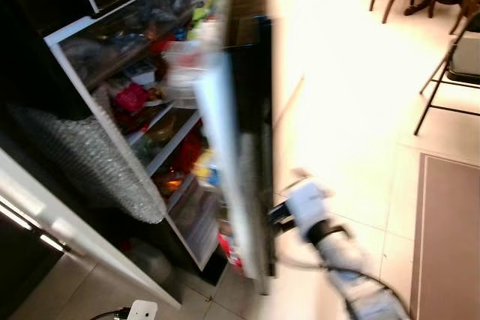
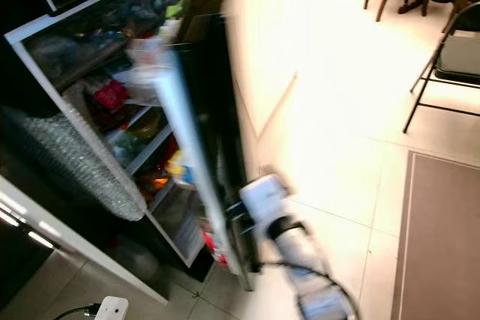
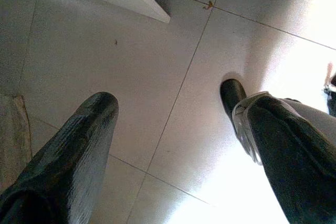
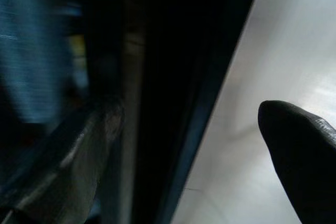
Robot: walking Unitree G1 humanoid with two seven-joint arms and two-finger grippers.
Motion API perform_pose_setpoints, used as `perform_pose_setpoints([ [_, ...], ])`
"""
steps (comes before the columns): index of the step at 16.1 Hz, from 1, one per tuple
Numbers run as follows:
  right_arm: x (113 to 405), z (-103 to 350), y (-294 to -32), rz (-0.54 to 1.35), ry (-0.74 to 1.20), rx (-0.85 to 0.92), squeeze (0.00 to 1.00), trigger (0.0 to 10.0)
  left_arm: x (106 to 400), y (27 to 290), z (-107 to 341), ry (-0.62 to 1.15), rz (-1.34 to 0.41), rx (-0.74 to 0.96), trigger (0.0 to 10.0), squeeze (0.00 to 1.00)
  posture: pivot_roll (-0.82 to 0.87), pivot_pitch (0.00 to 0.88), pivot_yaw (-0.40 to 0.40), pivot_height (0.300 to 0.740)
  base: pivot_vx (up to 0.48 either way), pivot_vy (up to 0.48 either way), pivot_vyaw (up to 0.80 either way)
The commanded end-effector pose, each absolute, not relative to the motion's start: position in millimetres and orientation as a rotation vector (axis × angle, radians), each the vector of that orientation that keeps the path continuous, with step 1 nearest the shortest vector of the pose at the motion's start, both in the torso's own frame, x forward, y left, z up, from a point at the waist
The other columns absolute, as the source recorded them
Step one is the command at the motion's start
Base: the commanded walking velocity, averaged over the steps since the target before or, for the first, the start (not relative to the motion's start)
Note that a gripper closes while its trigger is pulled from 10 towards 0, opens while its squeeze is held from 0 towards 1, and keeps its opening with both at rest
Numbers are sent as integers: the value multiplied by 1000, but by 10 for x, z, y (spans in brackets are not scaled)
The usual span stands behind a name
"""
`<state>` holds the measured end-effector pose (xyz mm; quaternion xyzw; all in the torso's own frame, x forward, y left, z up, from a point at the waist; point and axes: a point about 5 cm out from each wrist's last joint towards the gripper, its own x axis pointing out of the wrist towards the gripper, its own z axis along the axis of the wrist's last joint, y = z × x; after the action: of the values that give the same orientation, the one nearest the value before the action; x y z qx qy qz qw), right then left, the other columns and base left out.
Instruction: Restocking fridge
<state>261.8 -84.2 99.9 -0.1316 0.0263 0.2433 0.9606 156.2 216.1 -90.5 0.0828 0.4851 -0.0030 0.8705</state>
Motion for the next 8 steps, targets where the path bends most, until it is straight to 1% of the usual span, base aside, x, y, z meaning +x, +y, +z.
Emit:
perform_pose_setpoints([
  [1, 2596, 1038, -785, 542, 43, -266, 0, 10000, 1507, 2216, -918, 1038, -6, 197, 10000, 0, -110, 0, 109, 740, 0, 0, 0],
  [2, 2593, 1023, -796, 545, 50, -270, 0, 10000, 1505, 2215, -919, 1038, -5, 197, 10000, 0, -110, 0, 109, 740, 0, 0, 0],
  [5, 2629, 1021, -936, 510, 71, -264, 0, 10000, 1501, 2213, -921, 1040, -9, 198, 10000, 0, -115, 0, 106, 740, 0, 0, 0],
  [8, 2717, 1021, -1271, 368, 90, -217, 0, 10000, 1495, 2209, -924, 1041, -12, 199, 10000, 0, -123, 0, 103, 740, 0, 0, 0],
])
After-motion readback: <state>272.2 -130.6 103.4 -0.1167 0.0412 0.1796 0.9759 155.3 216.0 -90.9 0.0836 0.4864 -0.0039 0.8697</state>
